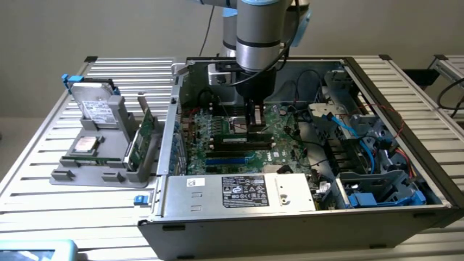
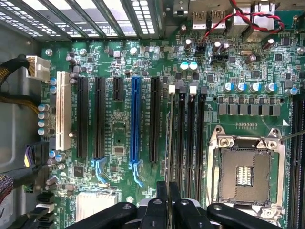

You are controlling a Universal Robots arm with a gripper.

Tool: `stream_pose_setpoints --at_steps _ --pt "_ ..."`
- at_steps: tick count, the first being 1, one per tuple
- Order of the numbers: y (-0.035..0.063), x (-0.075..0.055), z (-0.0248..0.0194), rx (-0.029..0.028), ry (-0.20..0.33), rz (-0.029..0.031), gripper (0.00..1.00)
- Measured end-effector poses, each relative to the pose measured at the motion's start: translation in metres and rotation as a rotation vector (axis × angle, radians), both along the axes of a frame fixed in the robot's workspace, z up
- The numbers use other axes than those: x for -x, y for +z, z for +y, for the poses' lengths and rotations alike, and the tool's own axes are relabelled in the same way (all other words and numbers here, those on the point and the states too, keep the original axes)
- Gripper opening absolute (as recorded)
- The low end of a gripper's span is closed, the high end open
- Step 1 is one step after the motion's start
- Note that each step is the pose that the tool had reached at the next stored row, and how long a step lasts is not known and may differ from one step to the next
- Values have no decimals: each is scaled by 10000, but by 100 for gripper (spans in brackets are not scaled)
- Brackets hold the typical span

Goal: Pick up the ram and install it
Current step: 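Insert the ram into the slot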

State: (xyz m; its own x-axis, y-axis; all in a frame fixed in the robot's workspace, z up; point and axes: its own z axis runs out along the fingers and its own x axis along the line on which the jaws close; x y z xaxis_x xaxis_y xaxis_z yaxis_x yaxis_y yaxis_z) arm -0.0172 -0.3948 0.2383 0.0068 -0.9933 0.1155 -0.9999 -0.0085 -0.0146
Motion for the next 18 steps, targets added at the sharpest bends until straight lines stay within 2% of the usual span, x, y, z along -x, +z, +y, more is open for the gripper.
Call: stream_pose_setpoints --at_steps 3,4,6,9,18 --pt "-13 0 21 147 19 -2 13" --pt "-16 -1 25 172 29 -6 13" --pt "-19 -1 30 178 45 -38 13" --pt "-25 -1 32 177 47 -152 13" --pt "-39 -1 43 161 47 -155 13"
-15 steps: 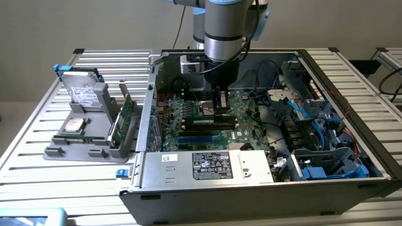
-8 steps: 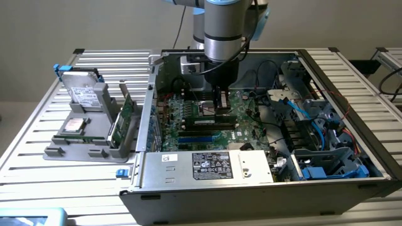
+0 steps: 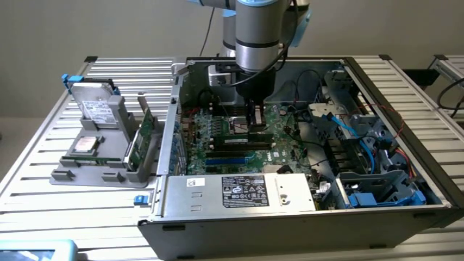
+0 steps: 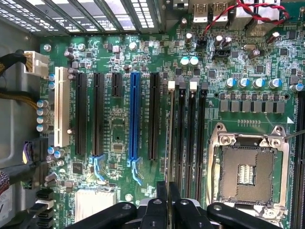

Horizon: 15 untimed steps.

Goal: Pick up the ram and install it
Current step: 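Insert the ram into the slot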

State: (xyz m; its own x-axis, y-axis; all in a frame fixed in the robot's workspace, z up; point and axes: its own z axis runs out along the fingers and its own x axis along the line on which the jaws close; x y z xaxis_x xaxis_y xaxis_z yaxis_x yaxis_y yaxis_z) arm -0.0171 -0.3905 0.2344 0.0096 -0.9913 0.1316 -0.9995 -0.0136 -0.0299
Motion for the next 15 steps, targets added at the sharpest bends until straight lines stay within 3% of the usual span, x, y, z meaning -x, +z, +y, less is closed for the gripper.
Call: stream_pose_setpoints --at_steps 5,11,15 --pt "-1 0 6 -13 2 4 13" --pt "-4 0 6 -125 -1 85 13" --pt "-5 0 6 -128 1 85 13"
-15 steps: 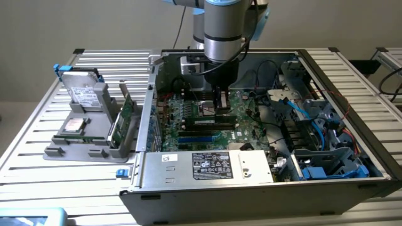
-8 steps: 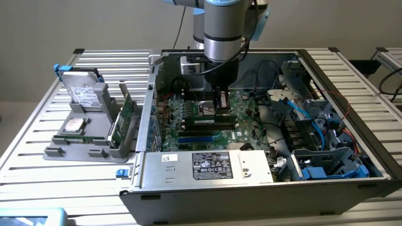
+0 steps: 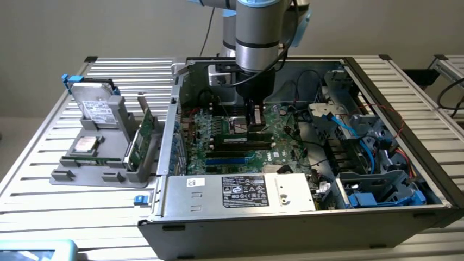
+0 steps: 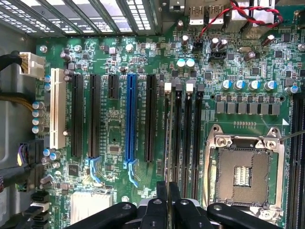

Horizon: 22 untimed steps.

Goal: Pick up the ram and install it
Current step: 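Insert the ram into the slot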

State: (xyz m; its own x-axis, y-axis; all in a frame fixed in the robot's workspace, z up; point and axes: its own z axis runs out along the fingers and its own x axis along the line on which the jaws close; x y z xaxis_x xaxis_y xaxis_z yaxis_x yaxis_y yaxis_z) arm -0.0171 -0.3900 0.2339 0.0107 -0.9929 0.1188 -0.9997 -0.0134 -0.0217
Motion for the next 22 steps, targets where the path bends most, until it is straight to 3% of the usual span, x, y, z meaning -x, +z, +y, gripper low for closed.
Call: stream_pose_setpoints --at_steps 22 --pt "-38 0 -13 2 0 1 13"
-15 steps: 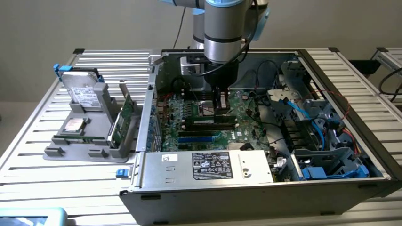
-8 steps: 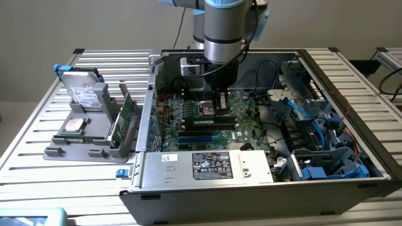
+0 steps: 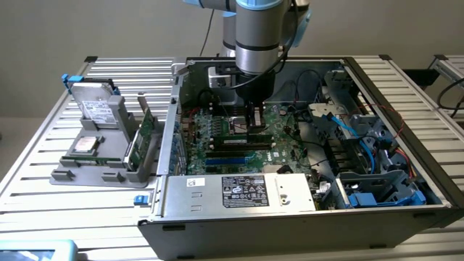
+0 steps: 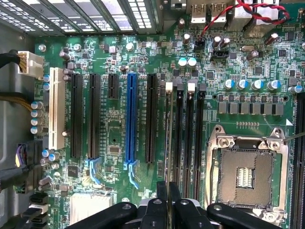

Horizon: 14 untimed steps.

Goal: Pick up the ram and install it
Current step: 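Insert the ram into the slot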

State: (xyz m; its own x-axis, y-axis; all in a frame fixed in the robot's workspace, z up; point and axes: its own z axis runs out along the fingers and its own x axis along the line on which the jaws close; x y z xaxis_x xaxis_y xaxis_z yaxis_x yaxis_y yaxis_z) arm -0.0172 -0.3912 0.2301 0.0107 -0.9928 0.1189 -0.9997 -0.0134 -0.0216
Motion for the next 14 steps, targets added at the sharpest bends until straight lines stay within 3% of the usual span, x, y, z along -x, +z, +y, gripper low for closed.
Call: stream_pose_setpoints --at_steps 14 --pt "-17 0 -6 0 0 0 13"
